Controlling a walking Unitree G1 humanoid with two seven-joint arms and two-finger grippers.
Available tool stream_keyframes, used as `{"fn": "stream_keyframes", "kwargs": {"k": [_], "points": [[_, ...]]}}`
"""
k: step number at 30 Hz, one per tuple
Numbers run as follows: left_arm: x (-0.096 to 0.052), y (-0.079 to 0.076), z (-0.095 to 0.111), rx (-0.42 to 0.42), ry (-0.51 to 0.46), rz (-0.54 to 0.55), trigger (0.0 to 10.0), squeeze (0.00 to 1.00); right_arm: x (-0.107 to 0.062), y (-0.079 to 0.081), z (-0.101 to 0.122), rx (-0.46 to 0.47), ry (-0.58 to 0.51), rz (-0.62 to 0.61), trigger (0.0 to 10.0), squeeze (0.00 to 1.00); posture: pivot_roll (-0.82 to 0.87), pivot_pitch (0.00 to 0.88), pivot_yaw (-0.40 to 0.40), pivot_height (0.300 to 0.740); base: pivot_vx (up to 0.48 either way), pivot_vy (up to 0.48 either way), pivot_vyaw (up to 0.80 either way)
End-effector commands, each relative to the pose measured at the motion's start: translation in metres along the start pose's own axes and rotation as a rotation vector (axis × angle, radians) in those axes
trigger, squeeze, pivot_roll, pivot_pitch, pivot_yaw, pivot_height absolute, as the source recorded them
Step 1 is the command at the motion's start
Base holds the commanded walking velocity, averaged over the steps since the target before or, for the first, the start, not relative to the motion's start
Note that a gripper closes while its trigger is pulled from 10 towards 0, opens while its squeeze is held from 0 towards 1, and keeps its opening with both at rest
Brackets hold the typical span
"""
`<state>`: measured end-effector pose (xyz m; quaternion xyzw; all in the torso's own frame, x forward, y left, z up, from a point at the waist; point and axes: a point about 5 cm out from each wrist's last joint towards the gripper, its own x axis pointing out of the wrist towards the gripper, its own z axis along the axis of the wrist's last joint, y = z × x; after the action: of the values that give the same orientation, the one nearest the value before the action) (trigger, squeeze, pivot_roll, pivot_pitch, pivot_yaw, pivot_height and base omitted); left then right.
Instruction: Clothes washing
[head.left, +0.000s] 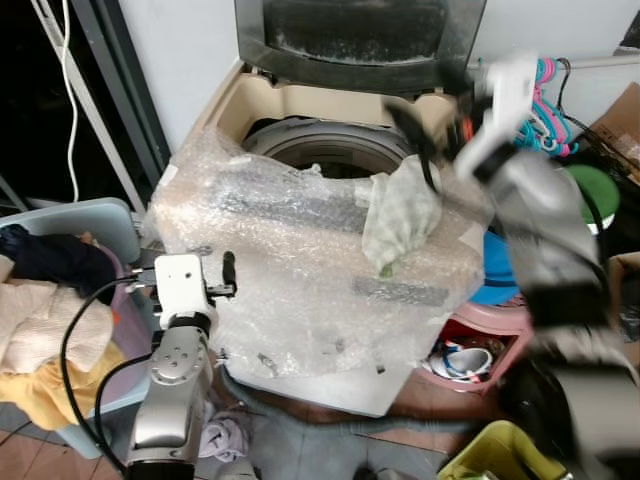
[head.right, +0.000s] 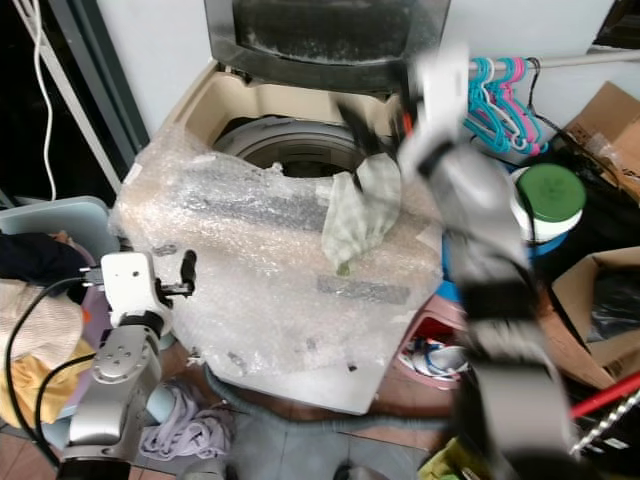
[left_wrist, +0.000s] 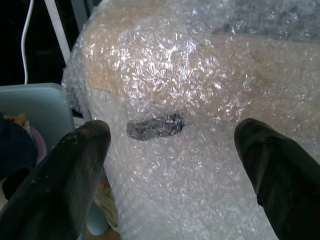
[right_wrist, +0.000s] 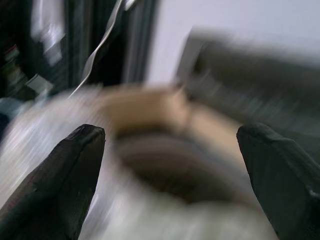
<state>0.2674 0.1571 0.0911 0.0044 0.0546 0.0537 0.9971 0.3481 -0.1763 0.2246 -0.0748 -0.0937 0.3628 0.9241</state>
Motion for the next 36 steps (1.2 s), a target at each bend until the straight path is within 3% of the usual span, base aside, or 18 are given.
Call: {"fn": "stream_keyframes", "kwargs": {"k": [1, 2, 4, 6, 10, 15, 19, 23, 29, 30, 31, 33, 35, 36], "points": [[0.001, -0.002, 0.001, -0.005, 0.004, -0.021, 10.0, 0.0, -0.008, 0.014, 0.001, 0.002, 0.029, 0.171, 10.0, 0.3, -0.06, 0.027, 0.007, 0.74, 0.0, 0.0, 0.0], [0.001, -0.003, 0.001, -0.007, 0.005, -0.026, 10.0, 0.0, -0.014, 0.018, -0.003, 0.005, 0.051, 0.21, 10.0, 0.3, -0.06, 0.027, 0.007, 0.74, 0.0, 0.0, 0.0], [0.003, -0.004, 0.002, -0.01, 0.005, -0.041, 10.0, 0.0, -0.041, 0.031, -0.017, 0.039, 0.154, 0.364, 10.0, 0.03, -0.07, 0.028, 0.021, 0.74, 0.0, 0.0, 0.0], [0.004, -0.006, 0.003, -0.011, 0.002, -0.053, 10.0, 0.0, -0.056, 0.031, -0.022, 0.087, 0.21, 0.419, 10.0, 0.0, -0.07, 0.027, 0.026, 0.74, 0.0, 0.0, 0.0], [0.005, -0.005, 0.003, -0.01, 0.0, -0.057, 10.0, 0.0, -0.063, 0.026, -0.022, 0.123, 0.255, 0.479, 10.0, 0.0, -0.07, 0.026, 0.027, 0.74, 0.0, 0.0, 0.0], [0.004, -0.005, 0.004, -0.008, -0.002, -0.054, 10.0, 0.0, -0.046, 0.017, -0.035, 0.077, 0.336, 0.487, 10.0, 0.0, -0.05, 0.026, 0.02, 0.74, 0.0, 0.0, 0.0], [0.003, -0.003, 0.004, -0.005, -0.001, -0.05, 10.0, 0.0, -0.027, 0.013, -0.05, -0.006, 0.458, 0.422, 10.0, 0.0, -0.04, 0.027, 0.018, 0.74, 0.0, 0.0, 0.0], [0.001, -0.002, 0.004, -0.005, 0.0, -0.046, 10.0, 0.0, -0.018, 0.009, -0.059, -0.033, 0.491, 0.385, 10.0, 0.0, -0.03, 0.029, 0.01, 0.74, 0.0, 0.0, 0.0], [0.001, -0.002, 0.003, -0.004, 0.003, -0.048, 10.0, 0.0, 0.015, -0.011, -0.043, -0.042, 0.373, 0.124, 10.0, 0.0, -0.03, 0.031, 0.008, 0.74, 0.0, 0.0, 0.0], [0.001, -0.003, 0.003, -0.003, 0.003, -0.05, 10.0, 0.0, 0.029, -0.023, -0.028, -0.029, 0.297, -0.031, 10.0, 0.0, -0.03, 0.03, 0.006, 0.74, 0.0, 0.0, 0.0], [0.001, -0.003, 0.003, -0.003, 0.003, -0.05, 10.0, 0.0, 0.029, -0.023, -0.028, -0.029, 0.297, -0.031, 10.0, 0.0, -0.03, 0.03, 0.006, 0.74, 0.0, 0.0, 0.0], [0.001, -0.004, 0.004, -0.003, 0.002, -0.048, 10.0, 0.0, 0.043, -0.032, -0.007, -0.079, 0.179, -0.171, 10.0, 0.0, -0.03, 0.03, 0.002, 0.74, 0.0, 0.0, 0.0], [0.001, -0.003, 0.004, -0.002, 0.004, -0.037, 10.0, 0.0, 0.051, -0.035, 0.014, -0.062, 0.047, -0.237, 10.0, 0.0, -0.02, 0.03, 0.001, 0.74, 0.0, 0.0, 0.0], [0.001, -0.003, 0.004, -0.002, 0.004, -0.037, 10.0, 0.0, 0.051, -0.035, 0.014, -0.062, 0.047, -0.237, 10.0, 0.0, -0.02, 0.03, 0.001, 0.74, 0.0, 0.0, 0.0]]}}
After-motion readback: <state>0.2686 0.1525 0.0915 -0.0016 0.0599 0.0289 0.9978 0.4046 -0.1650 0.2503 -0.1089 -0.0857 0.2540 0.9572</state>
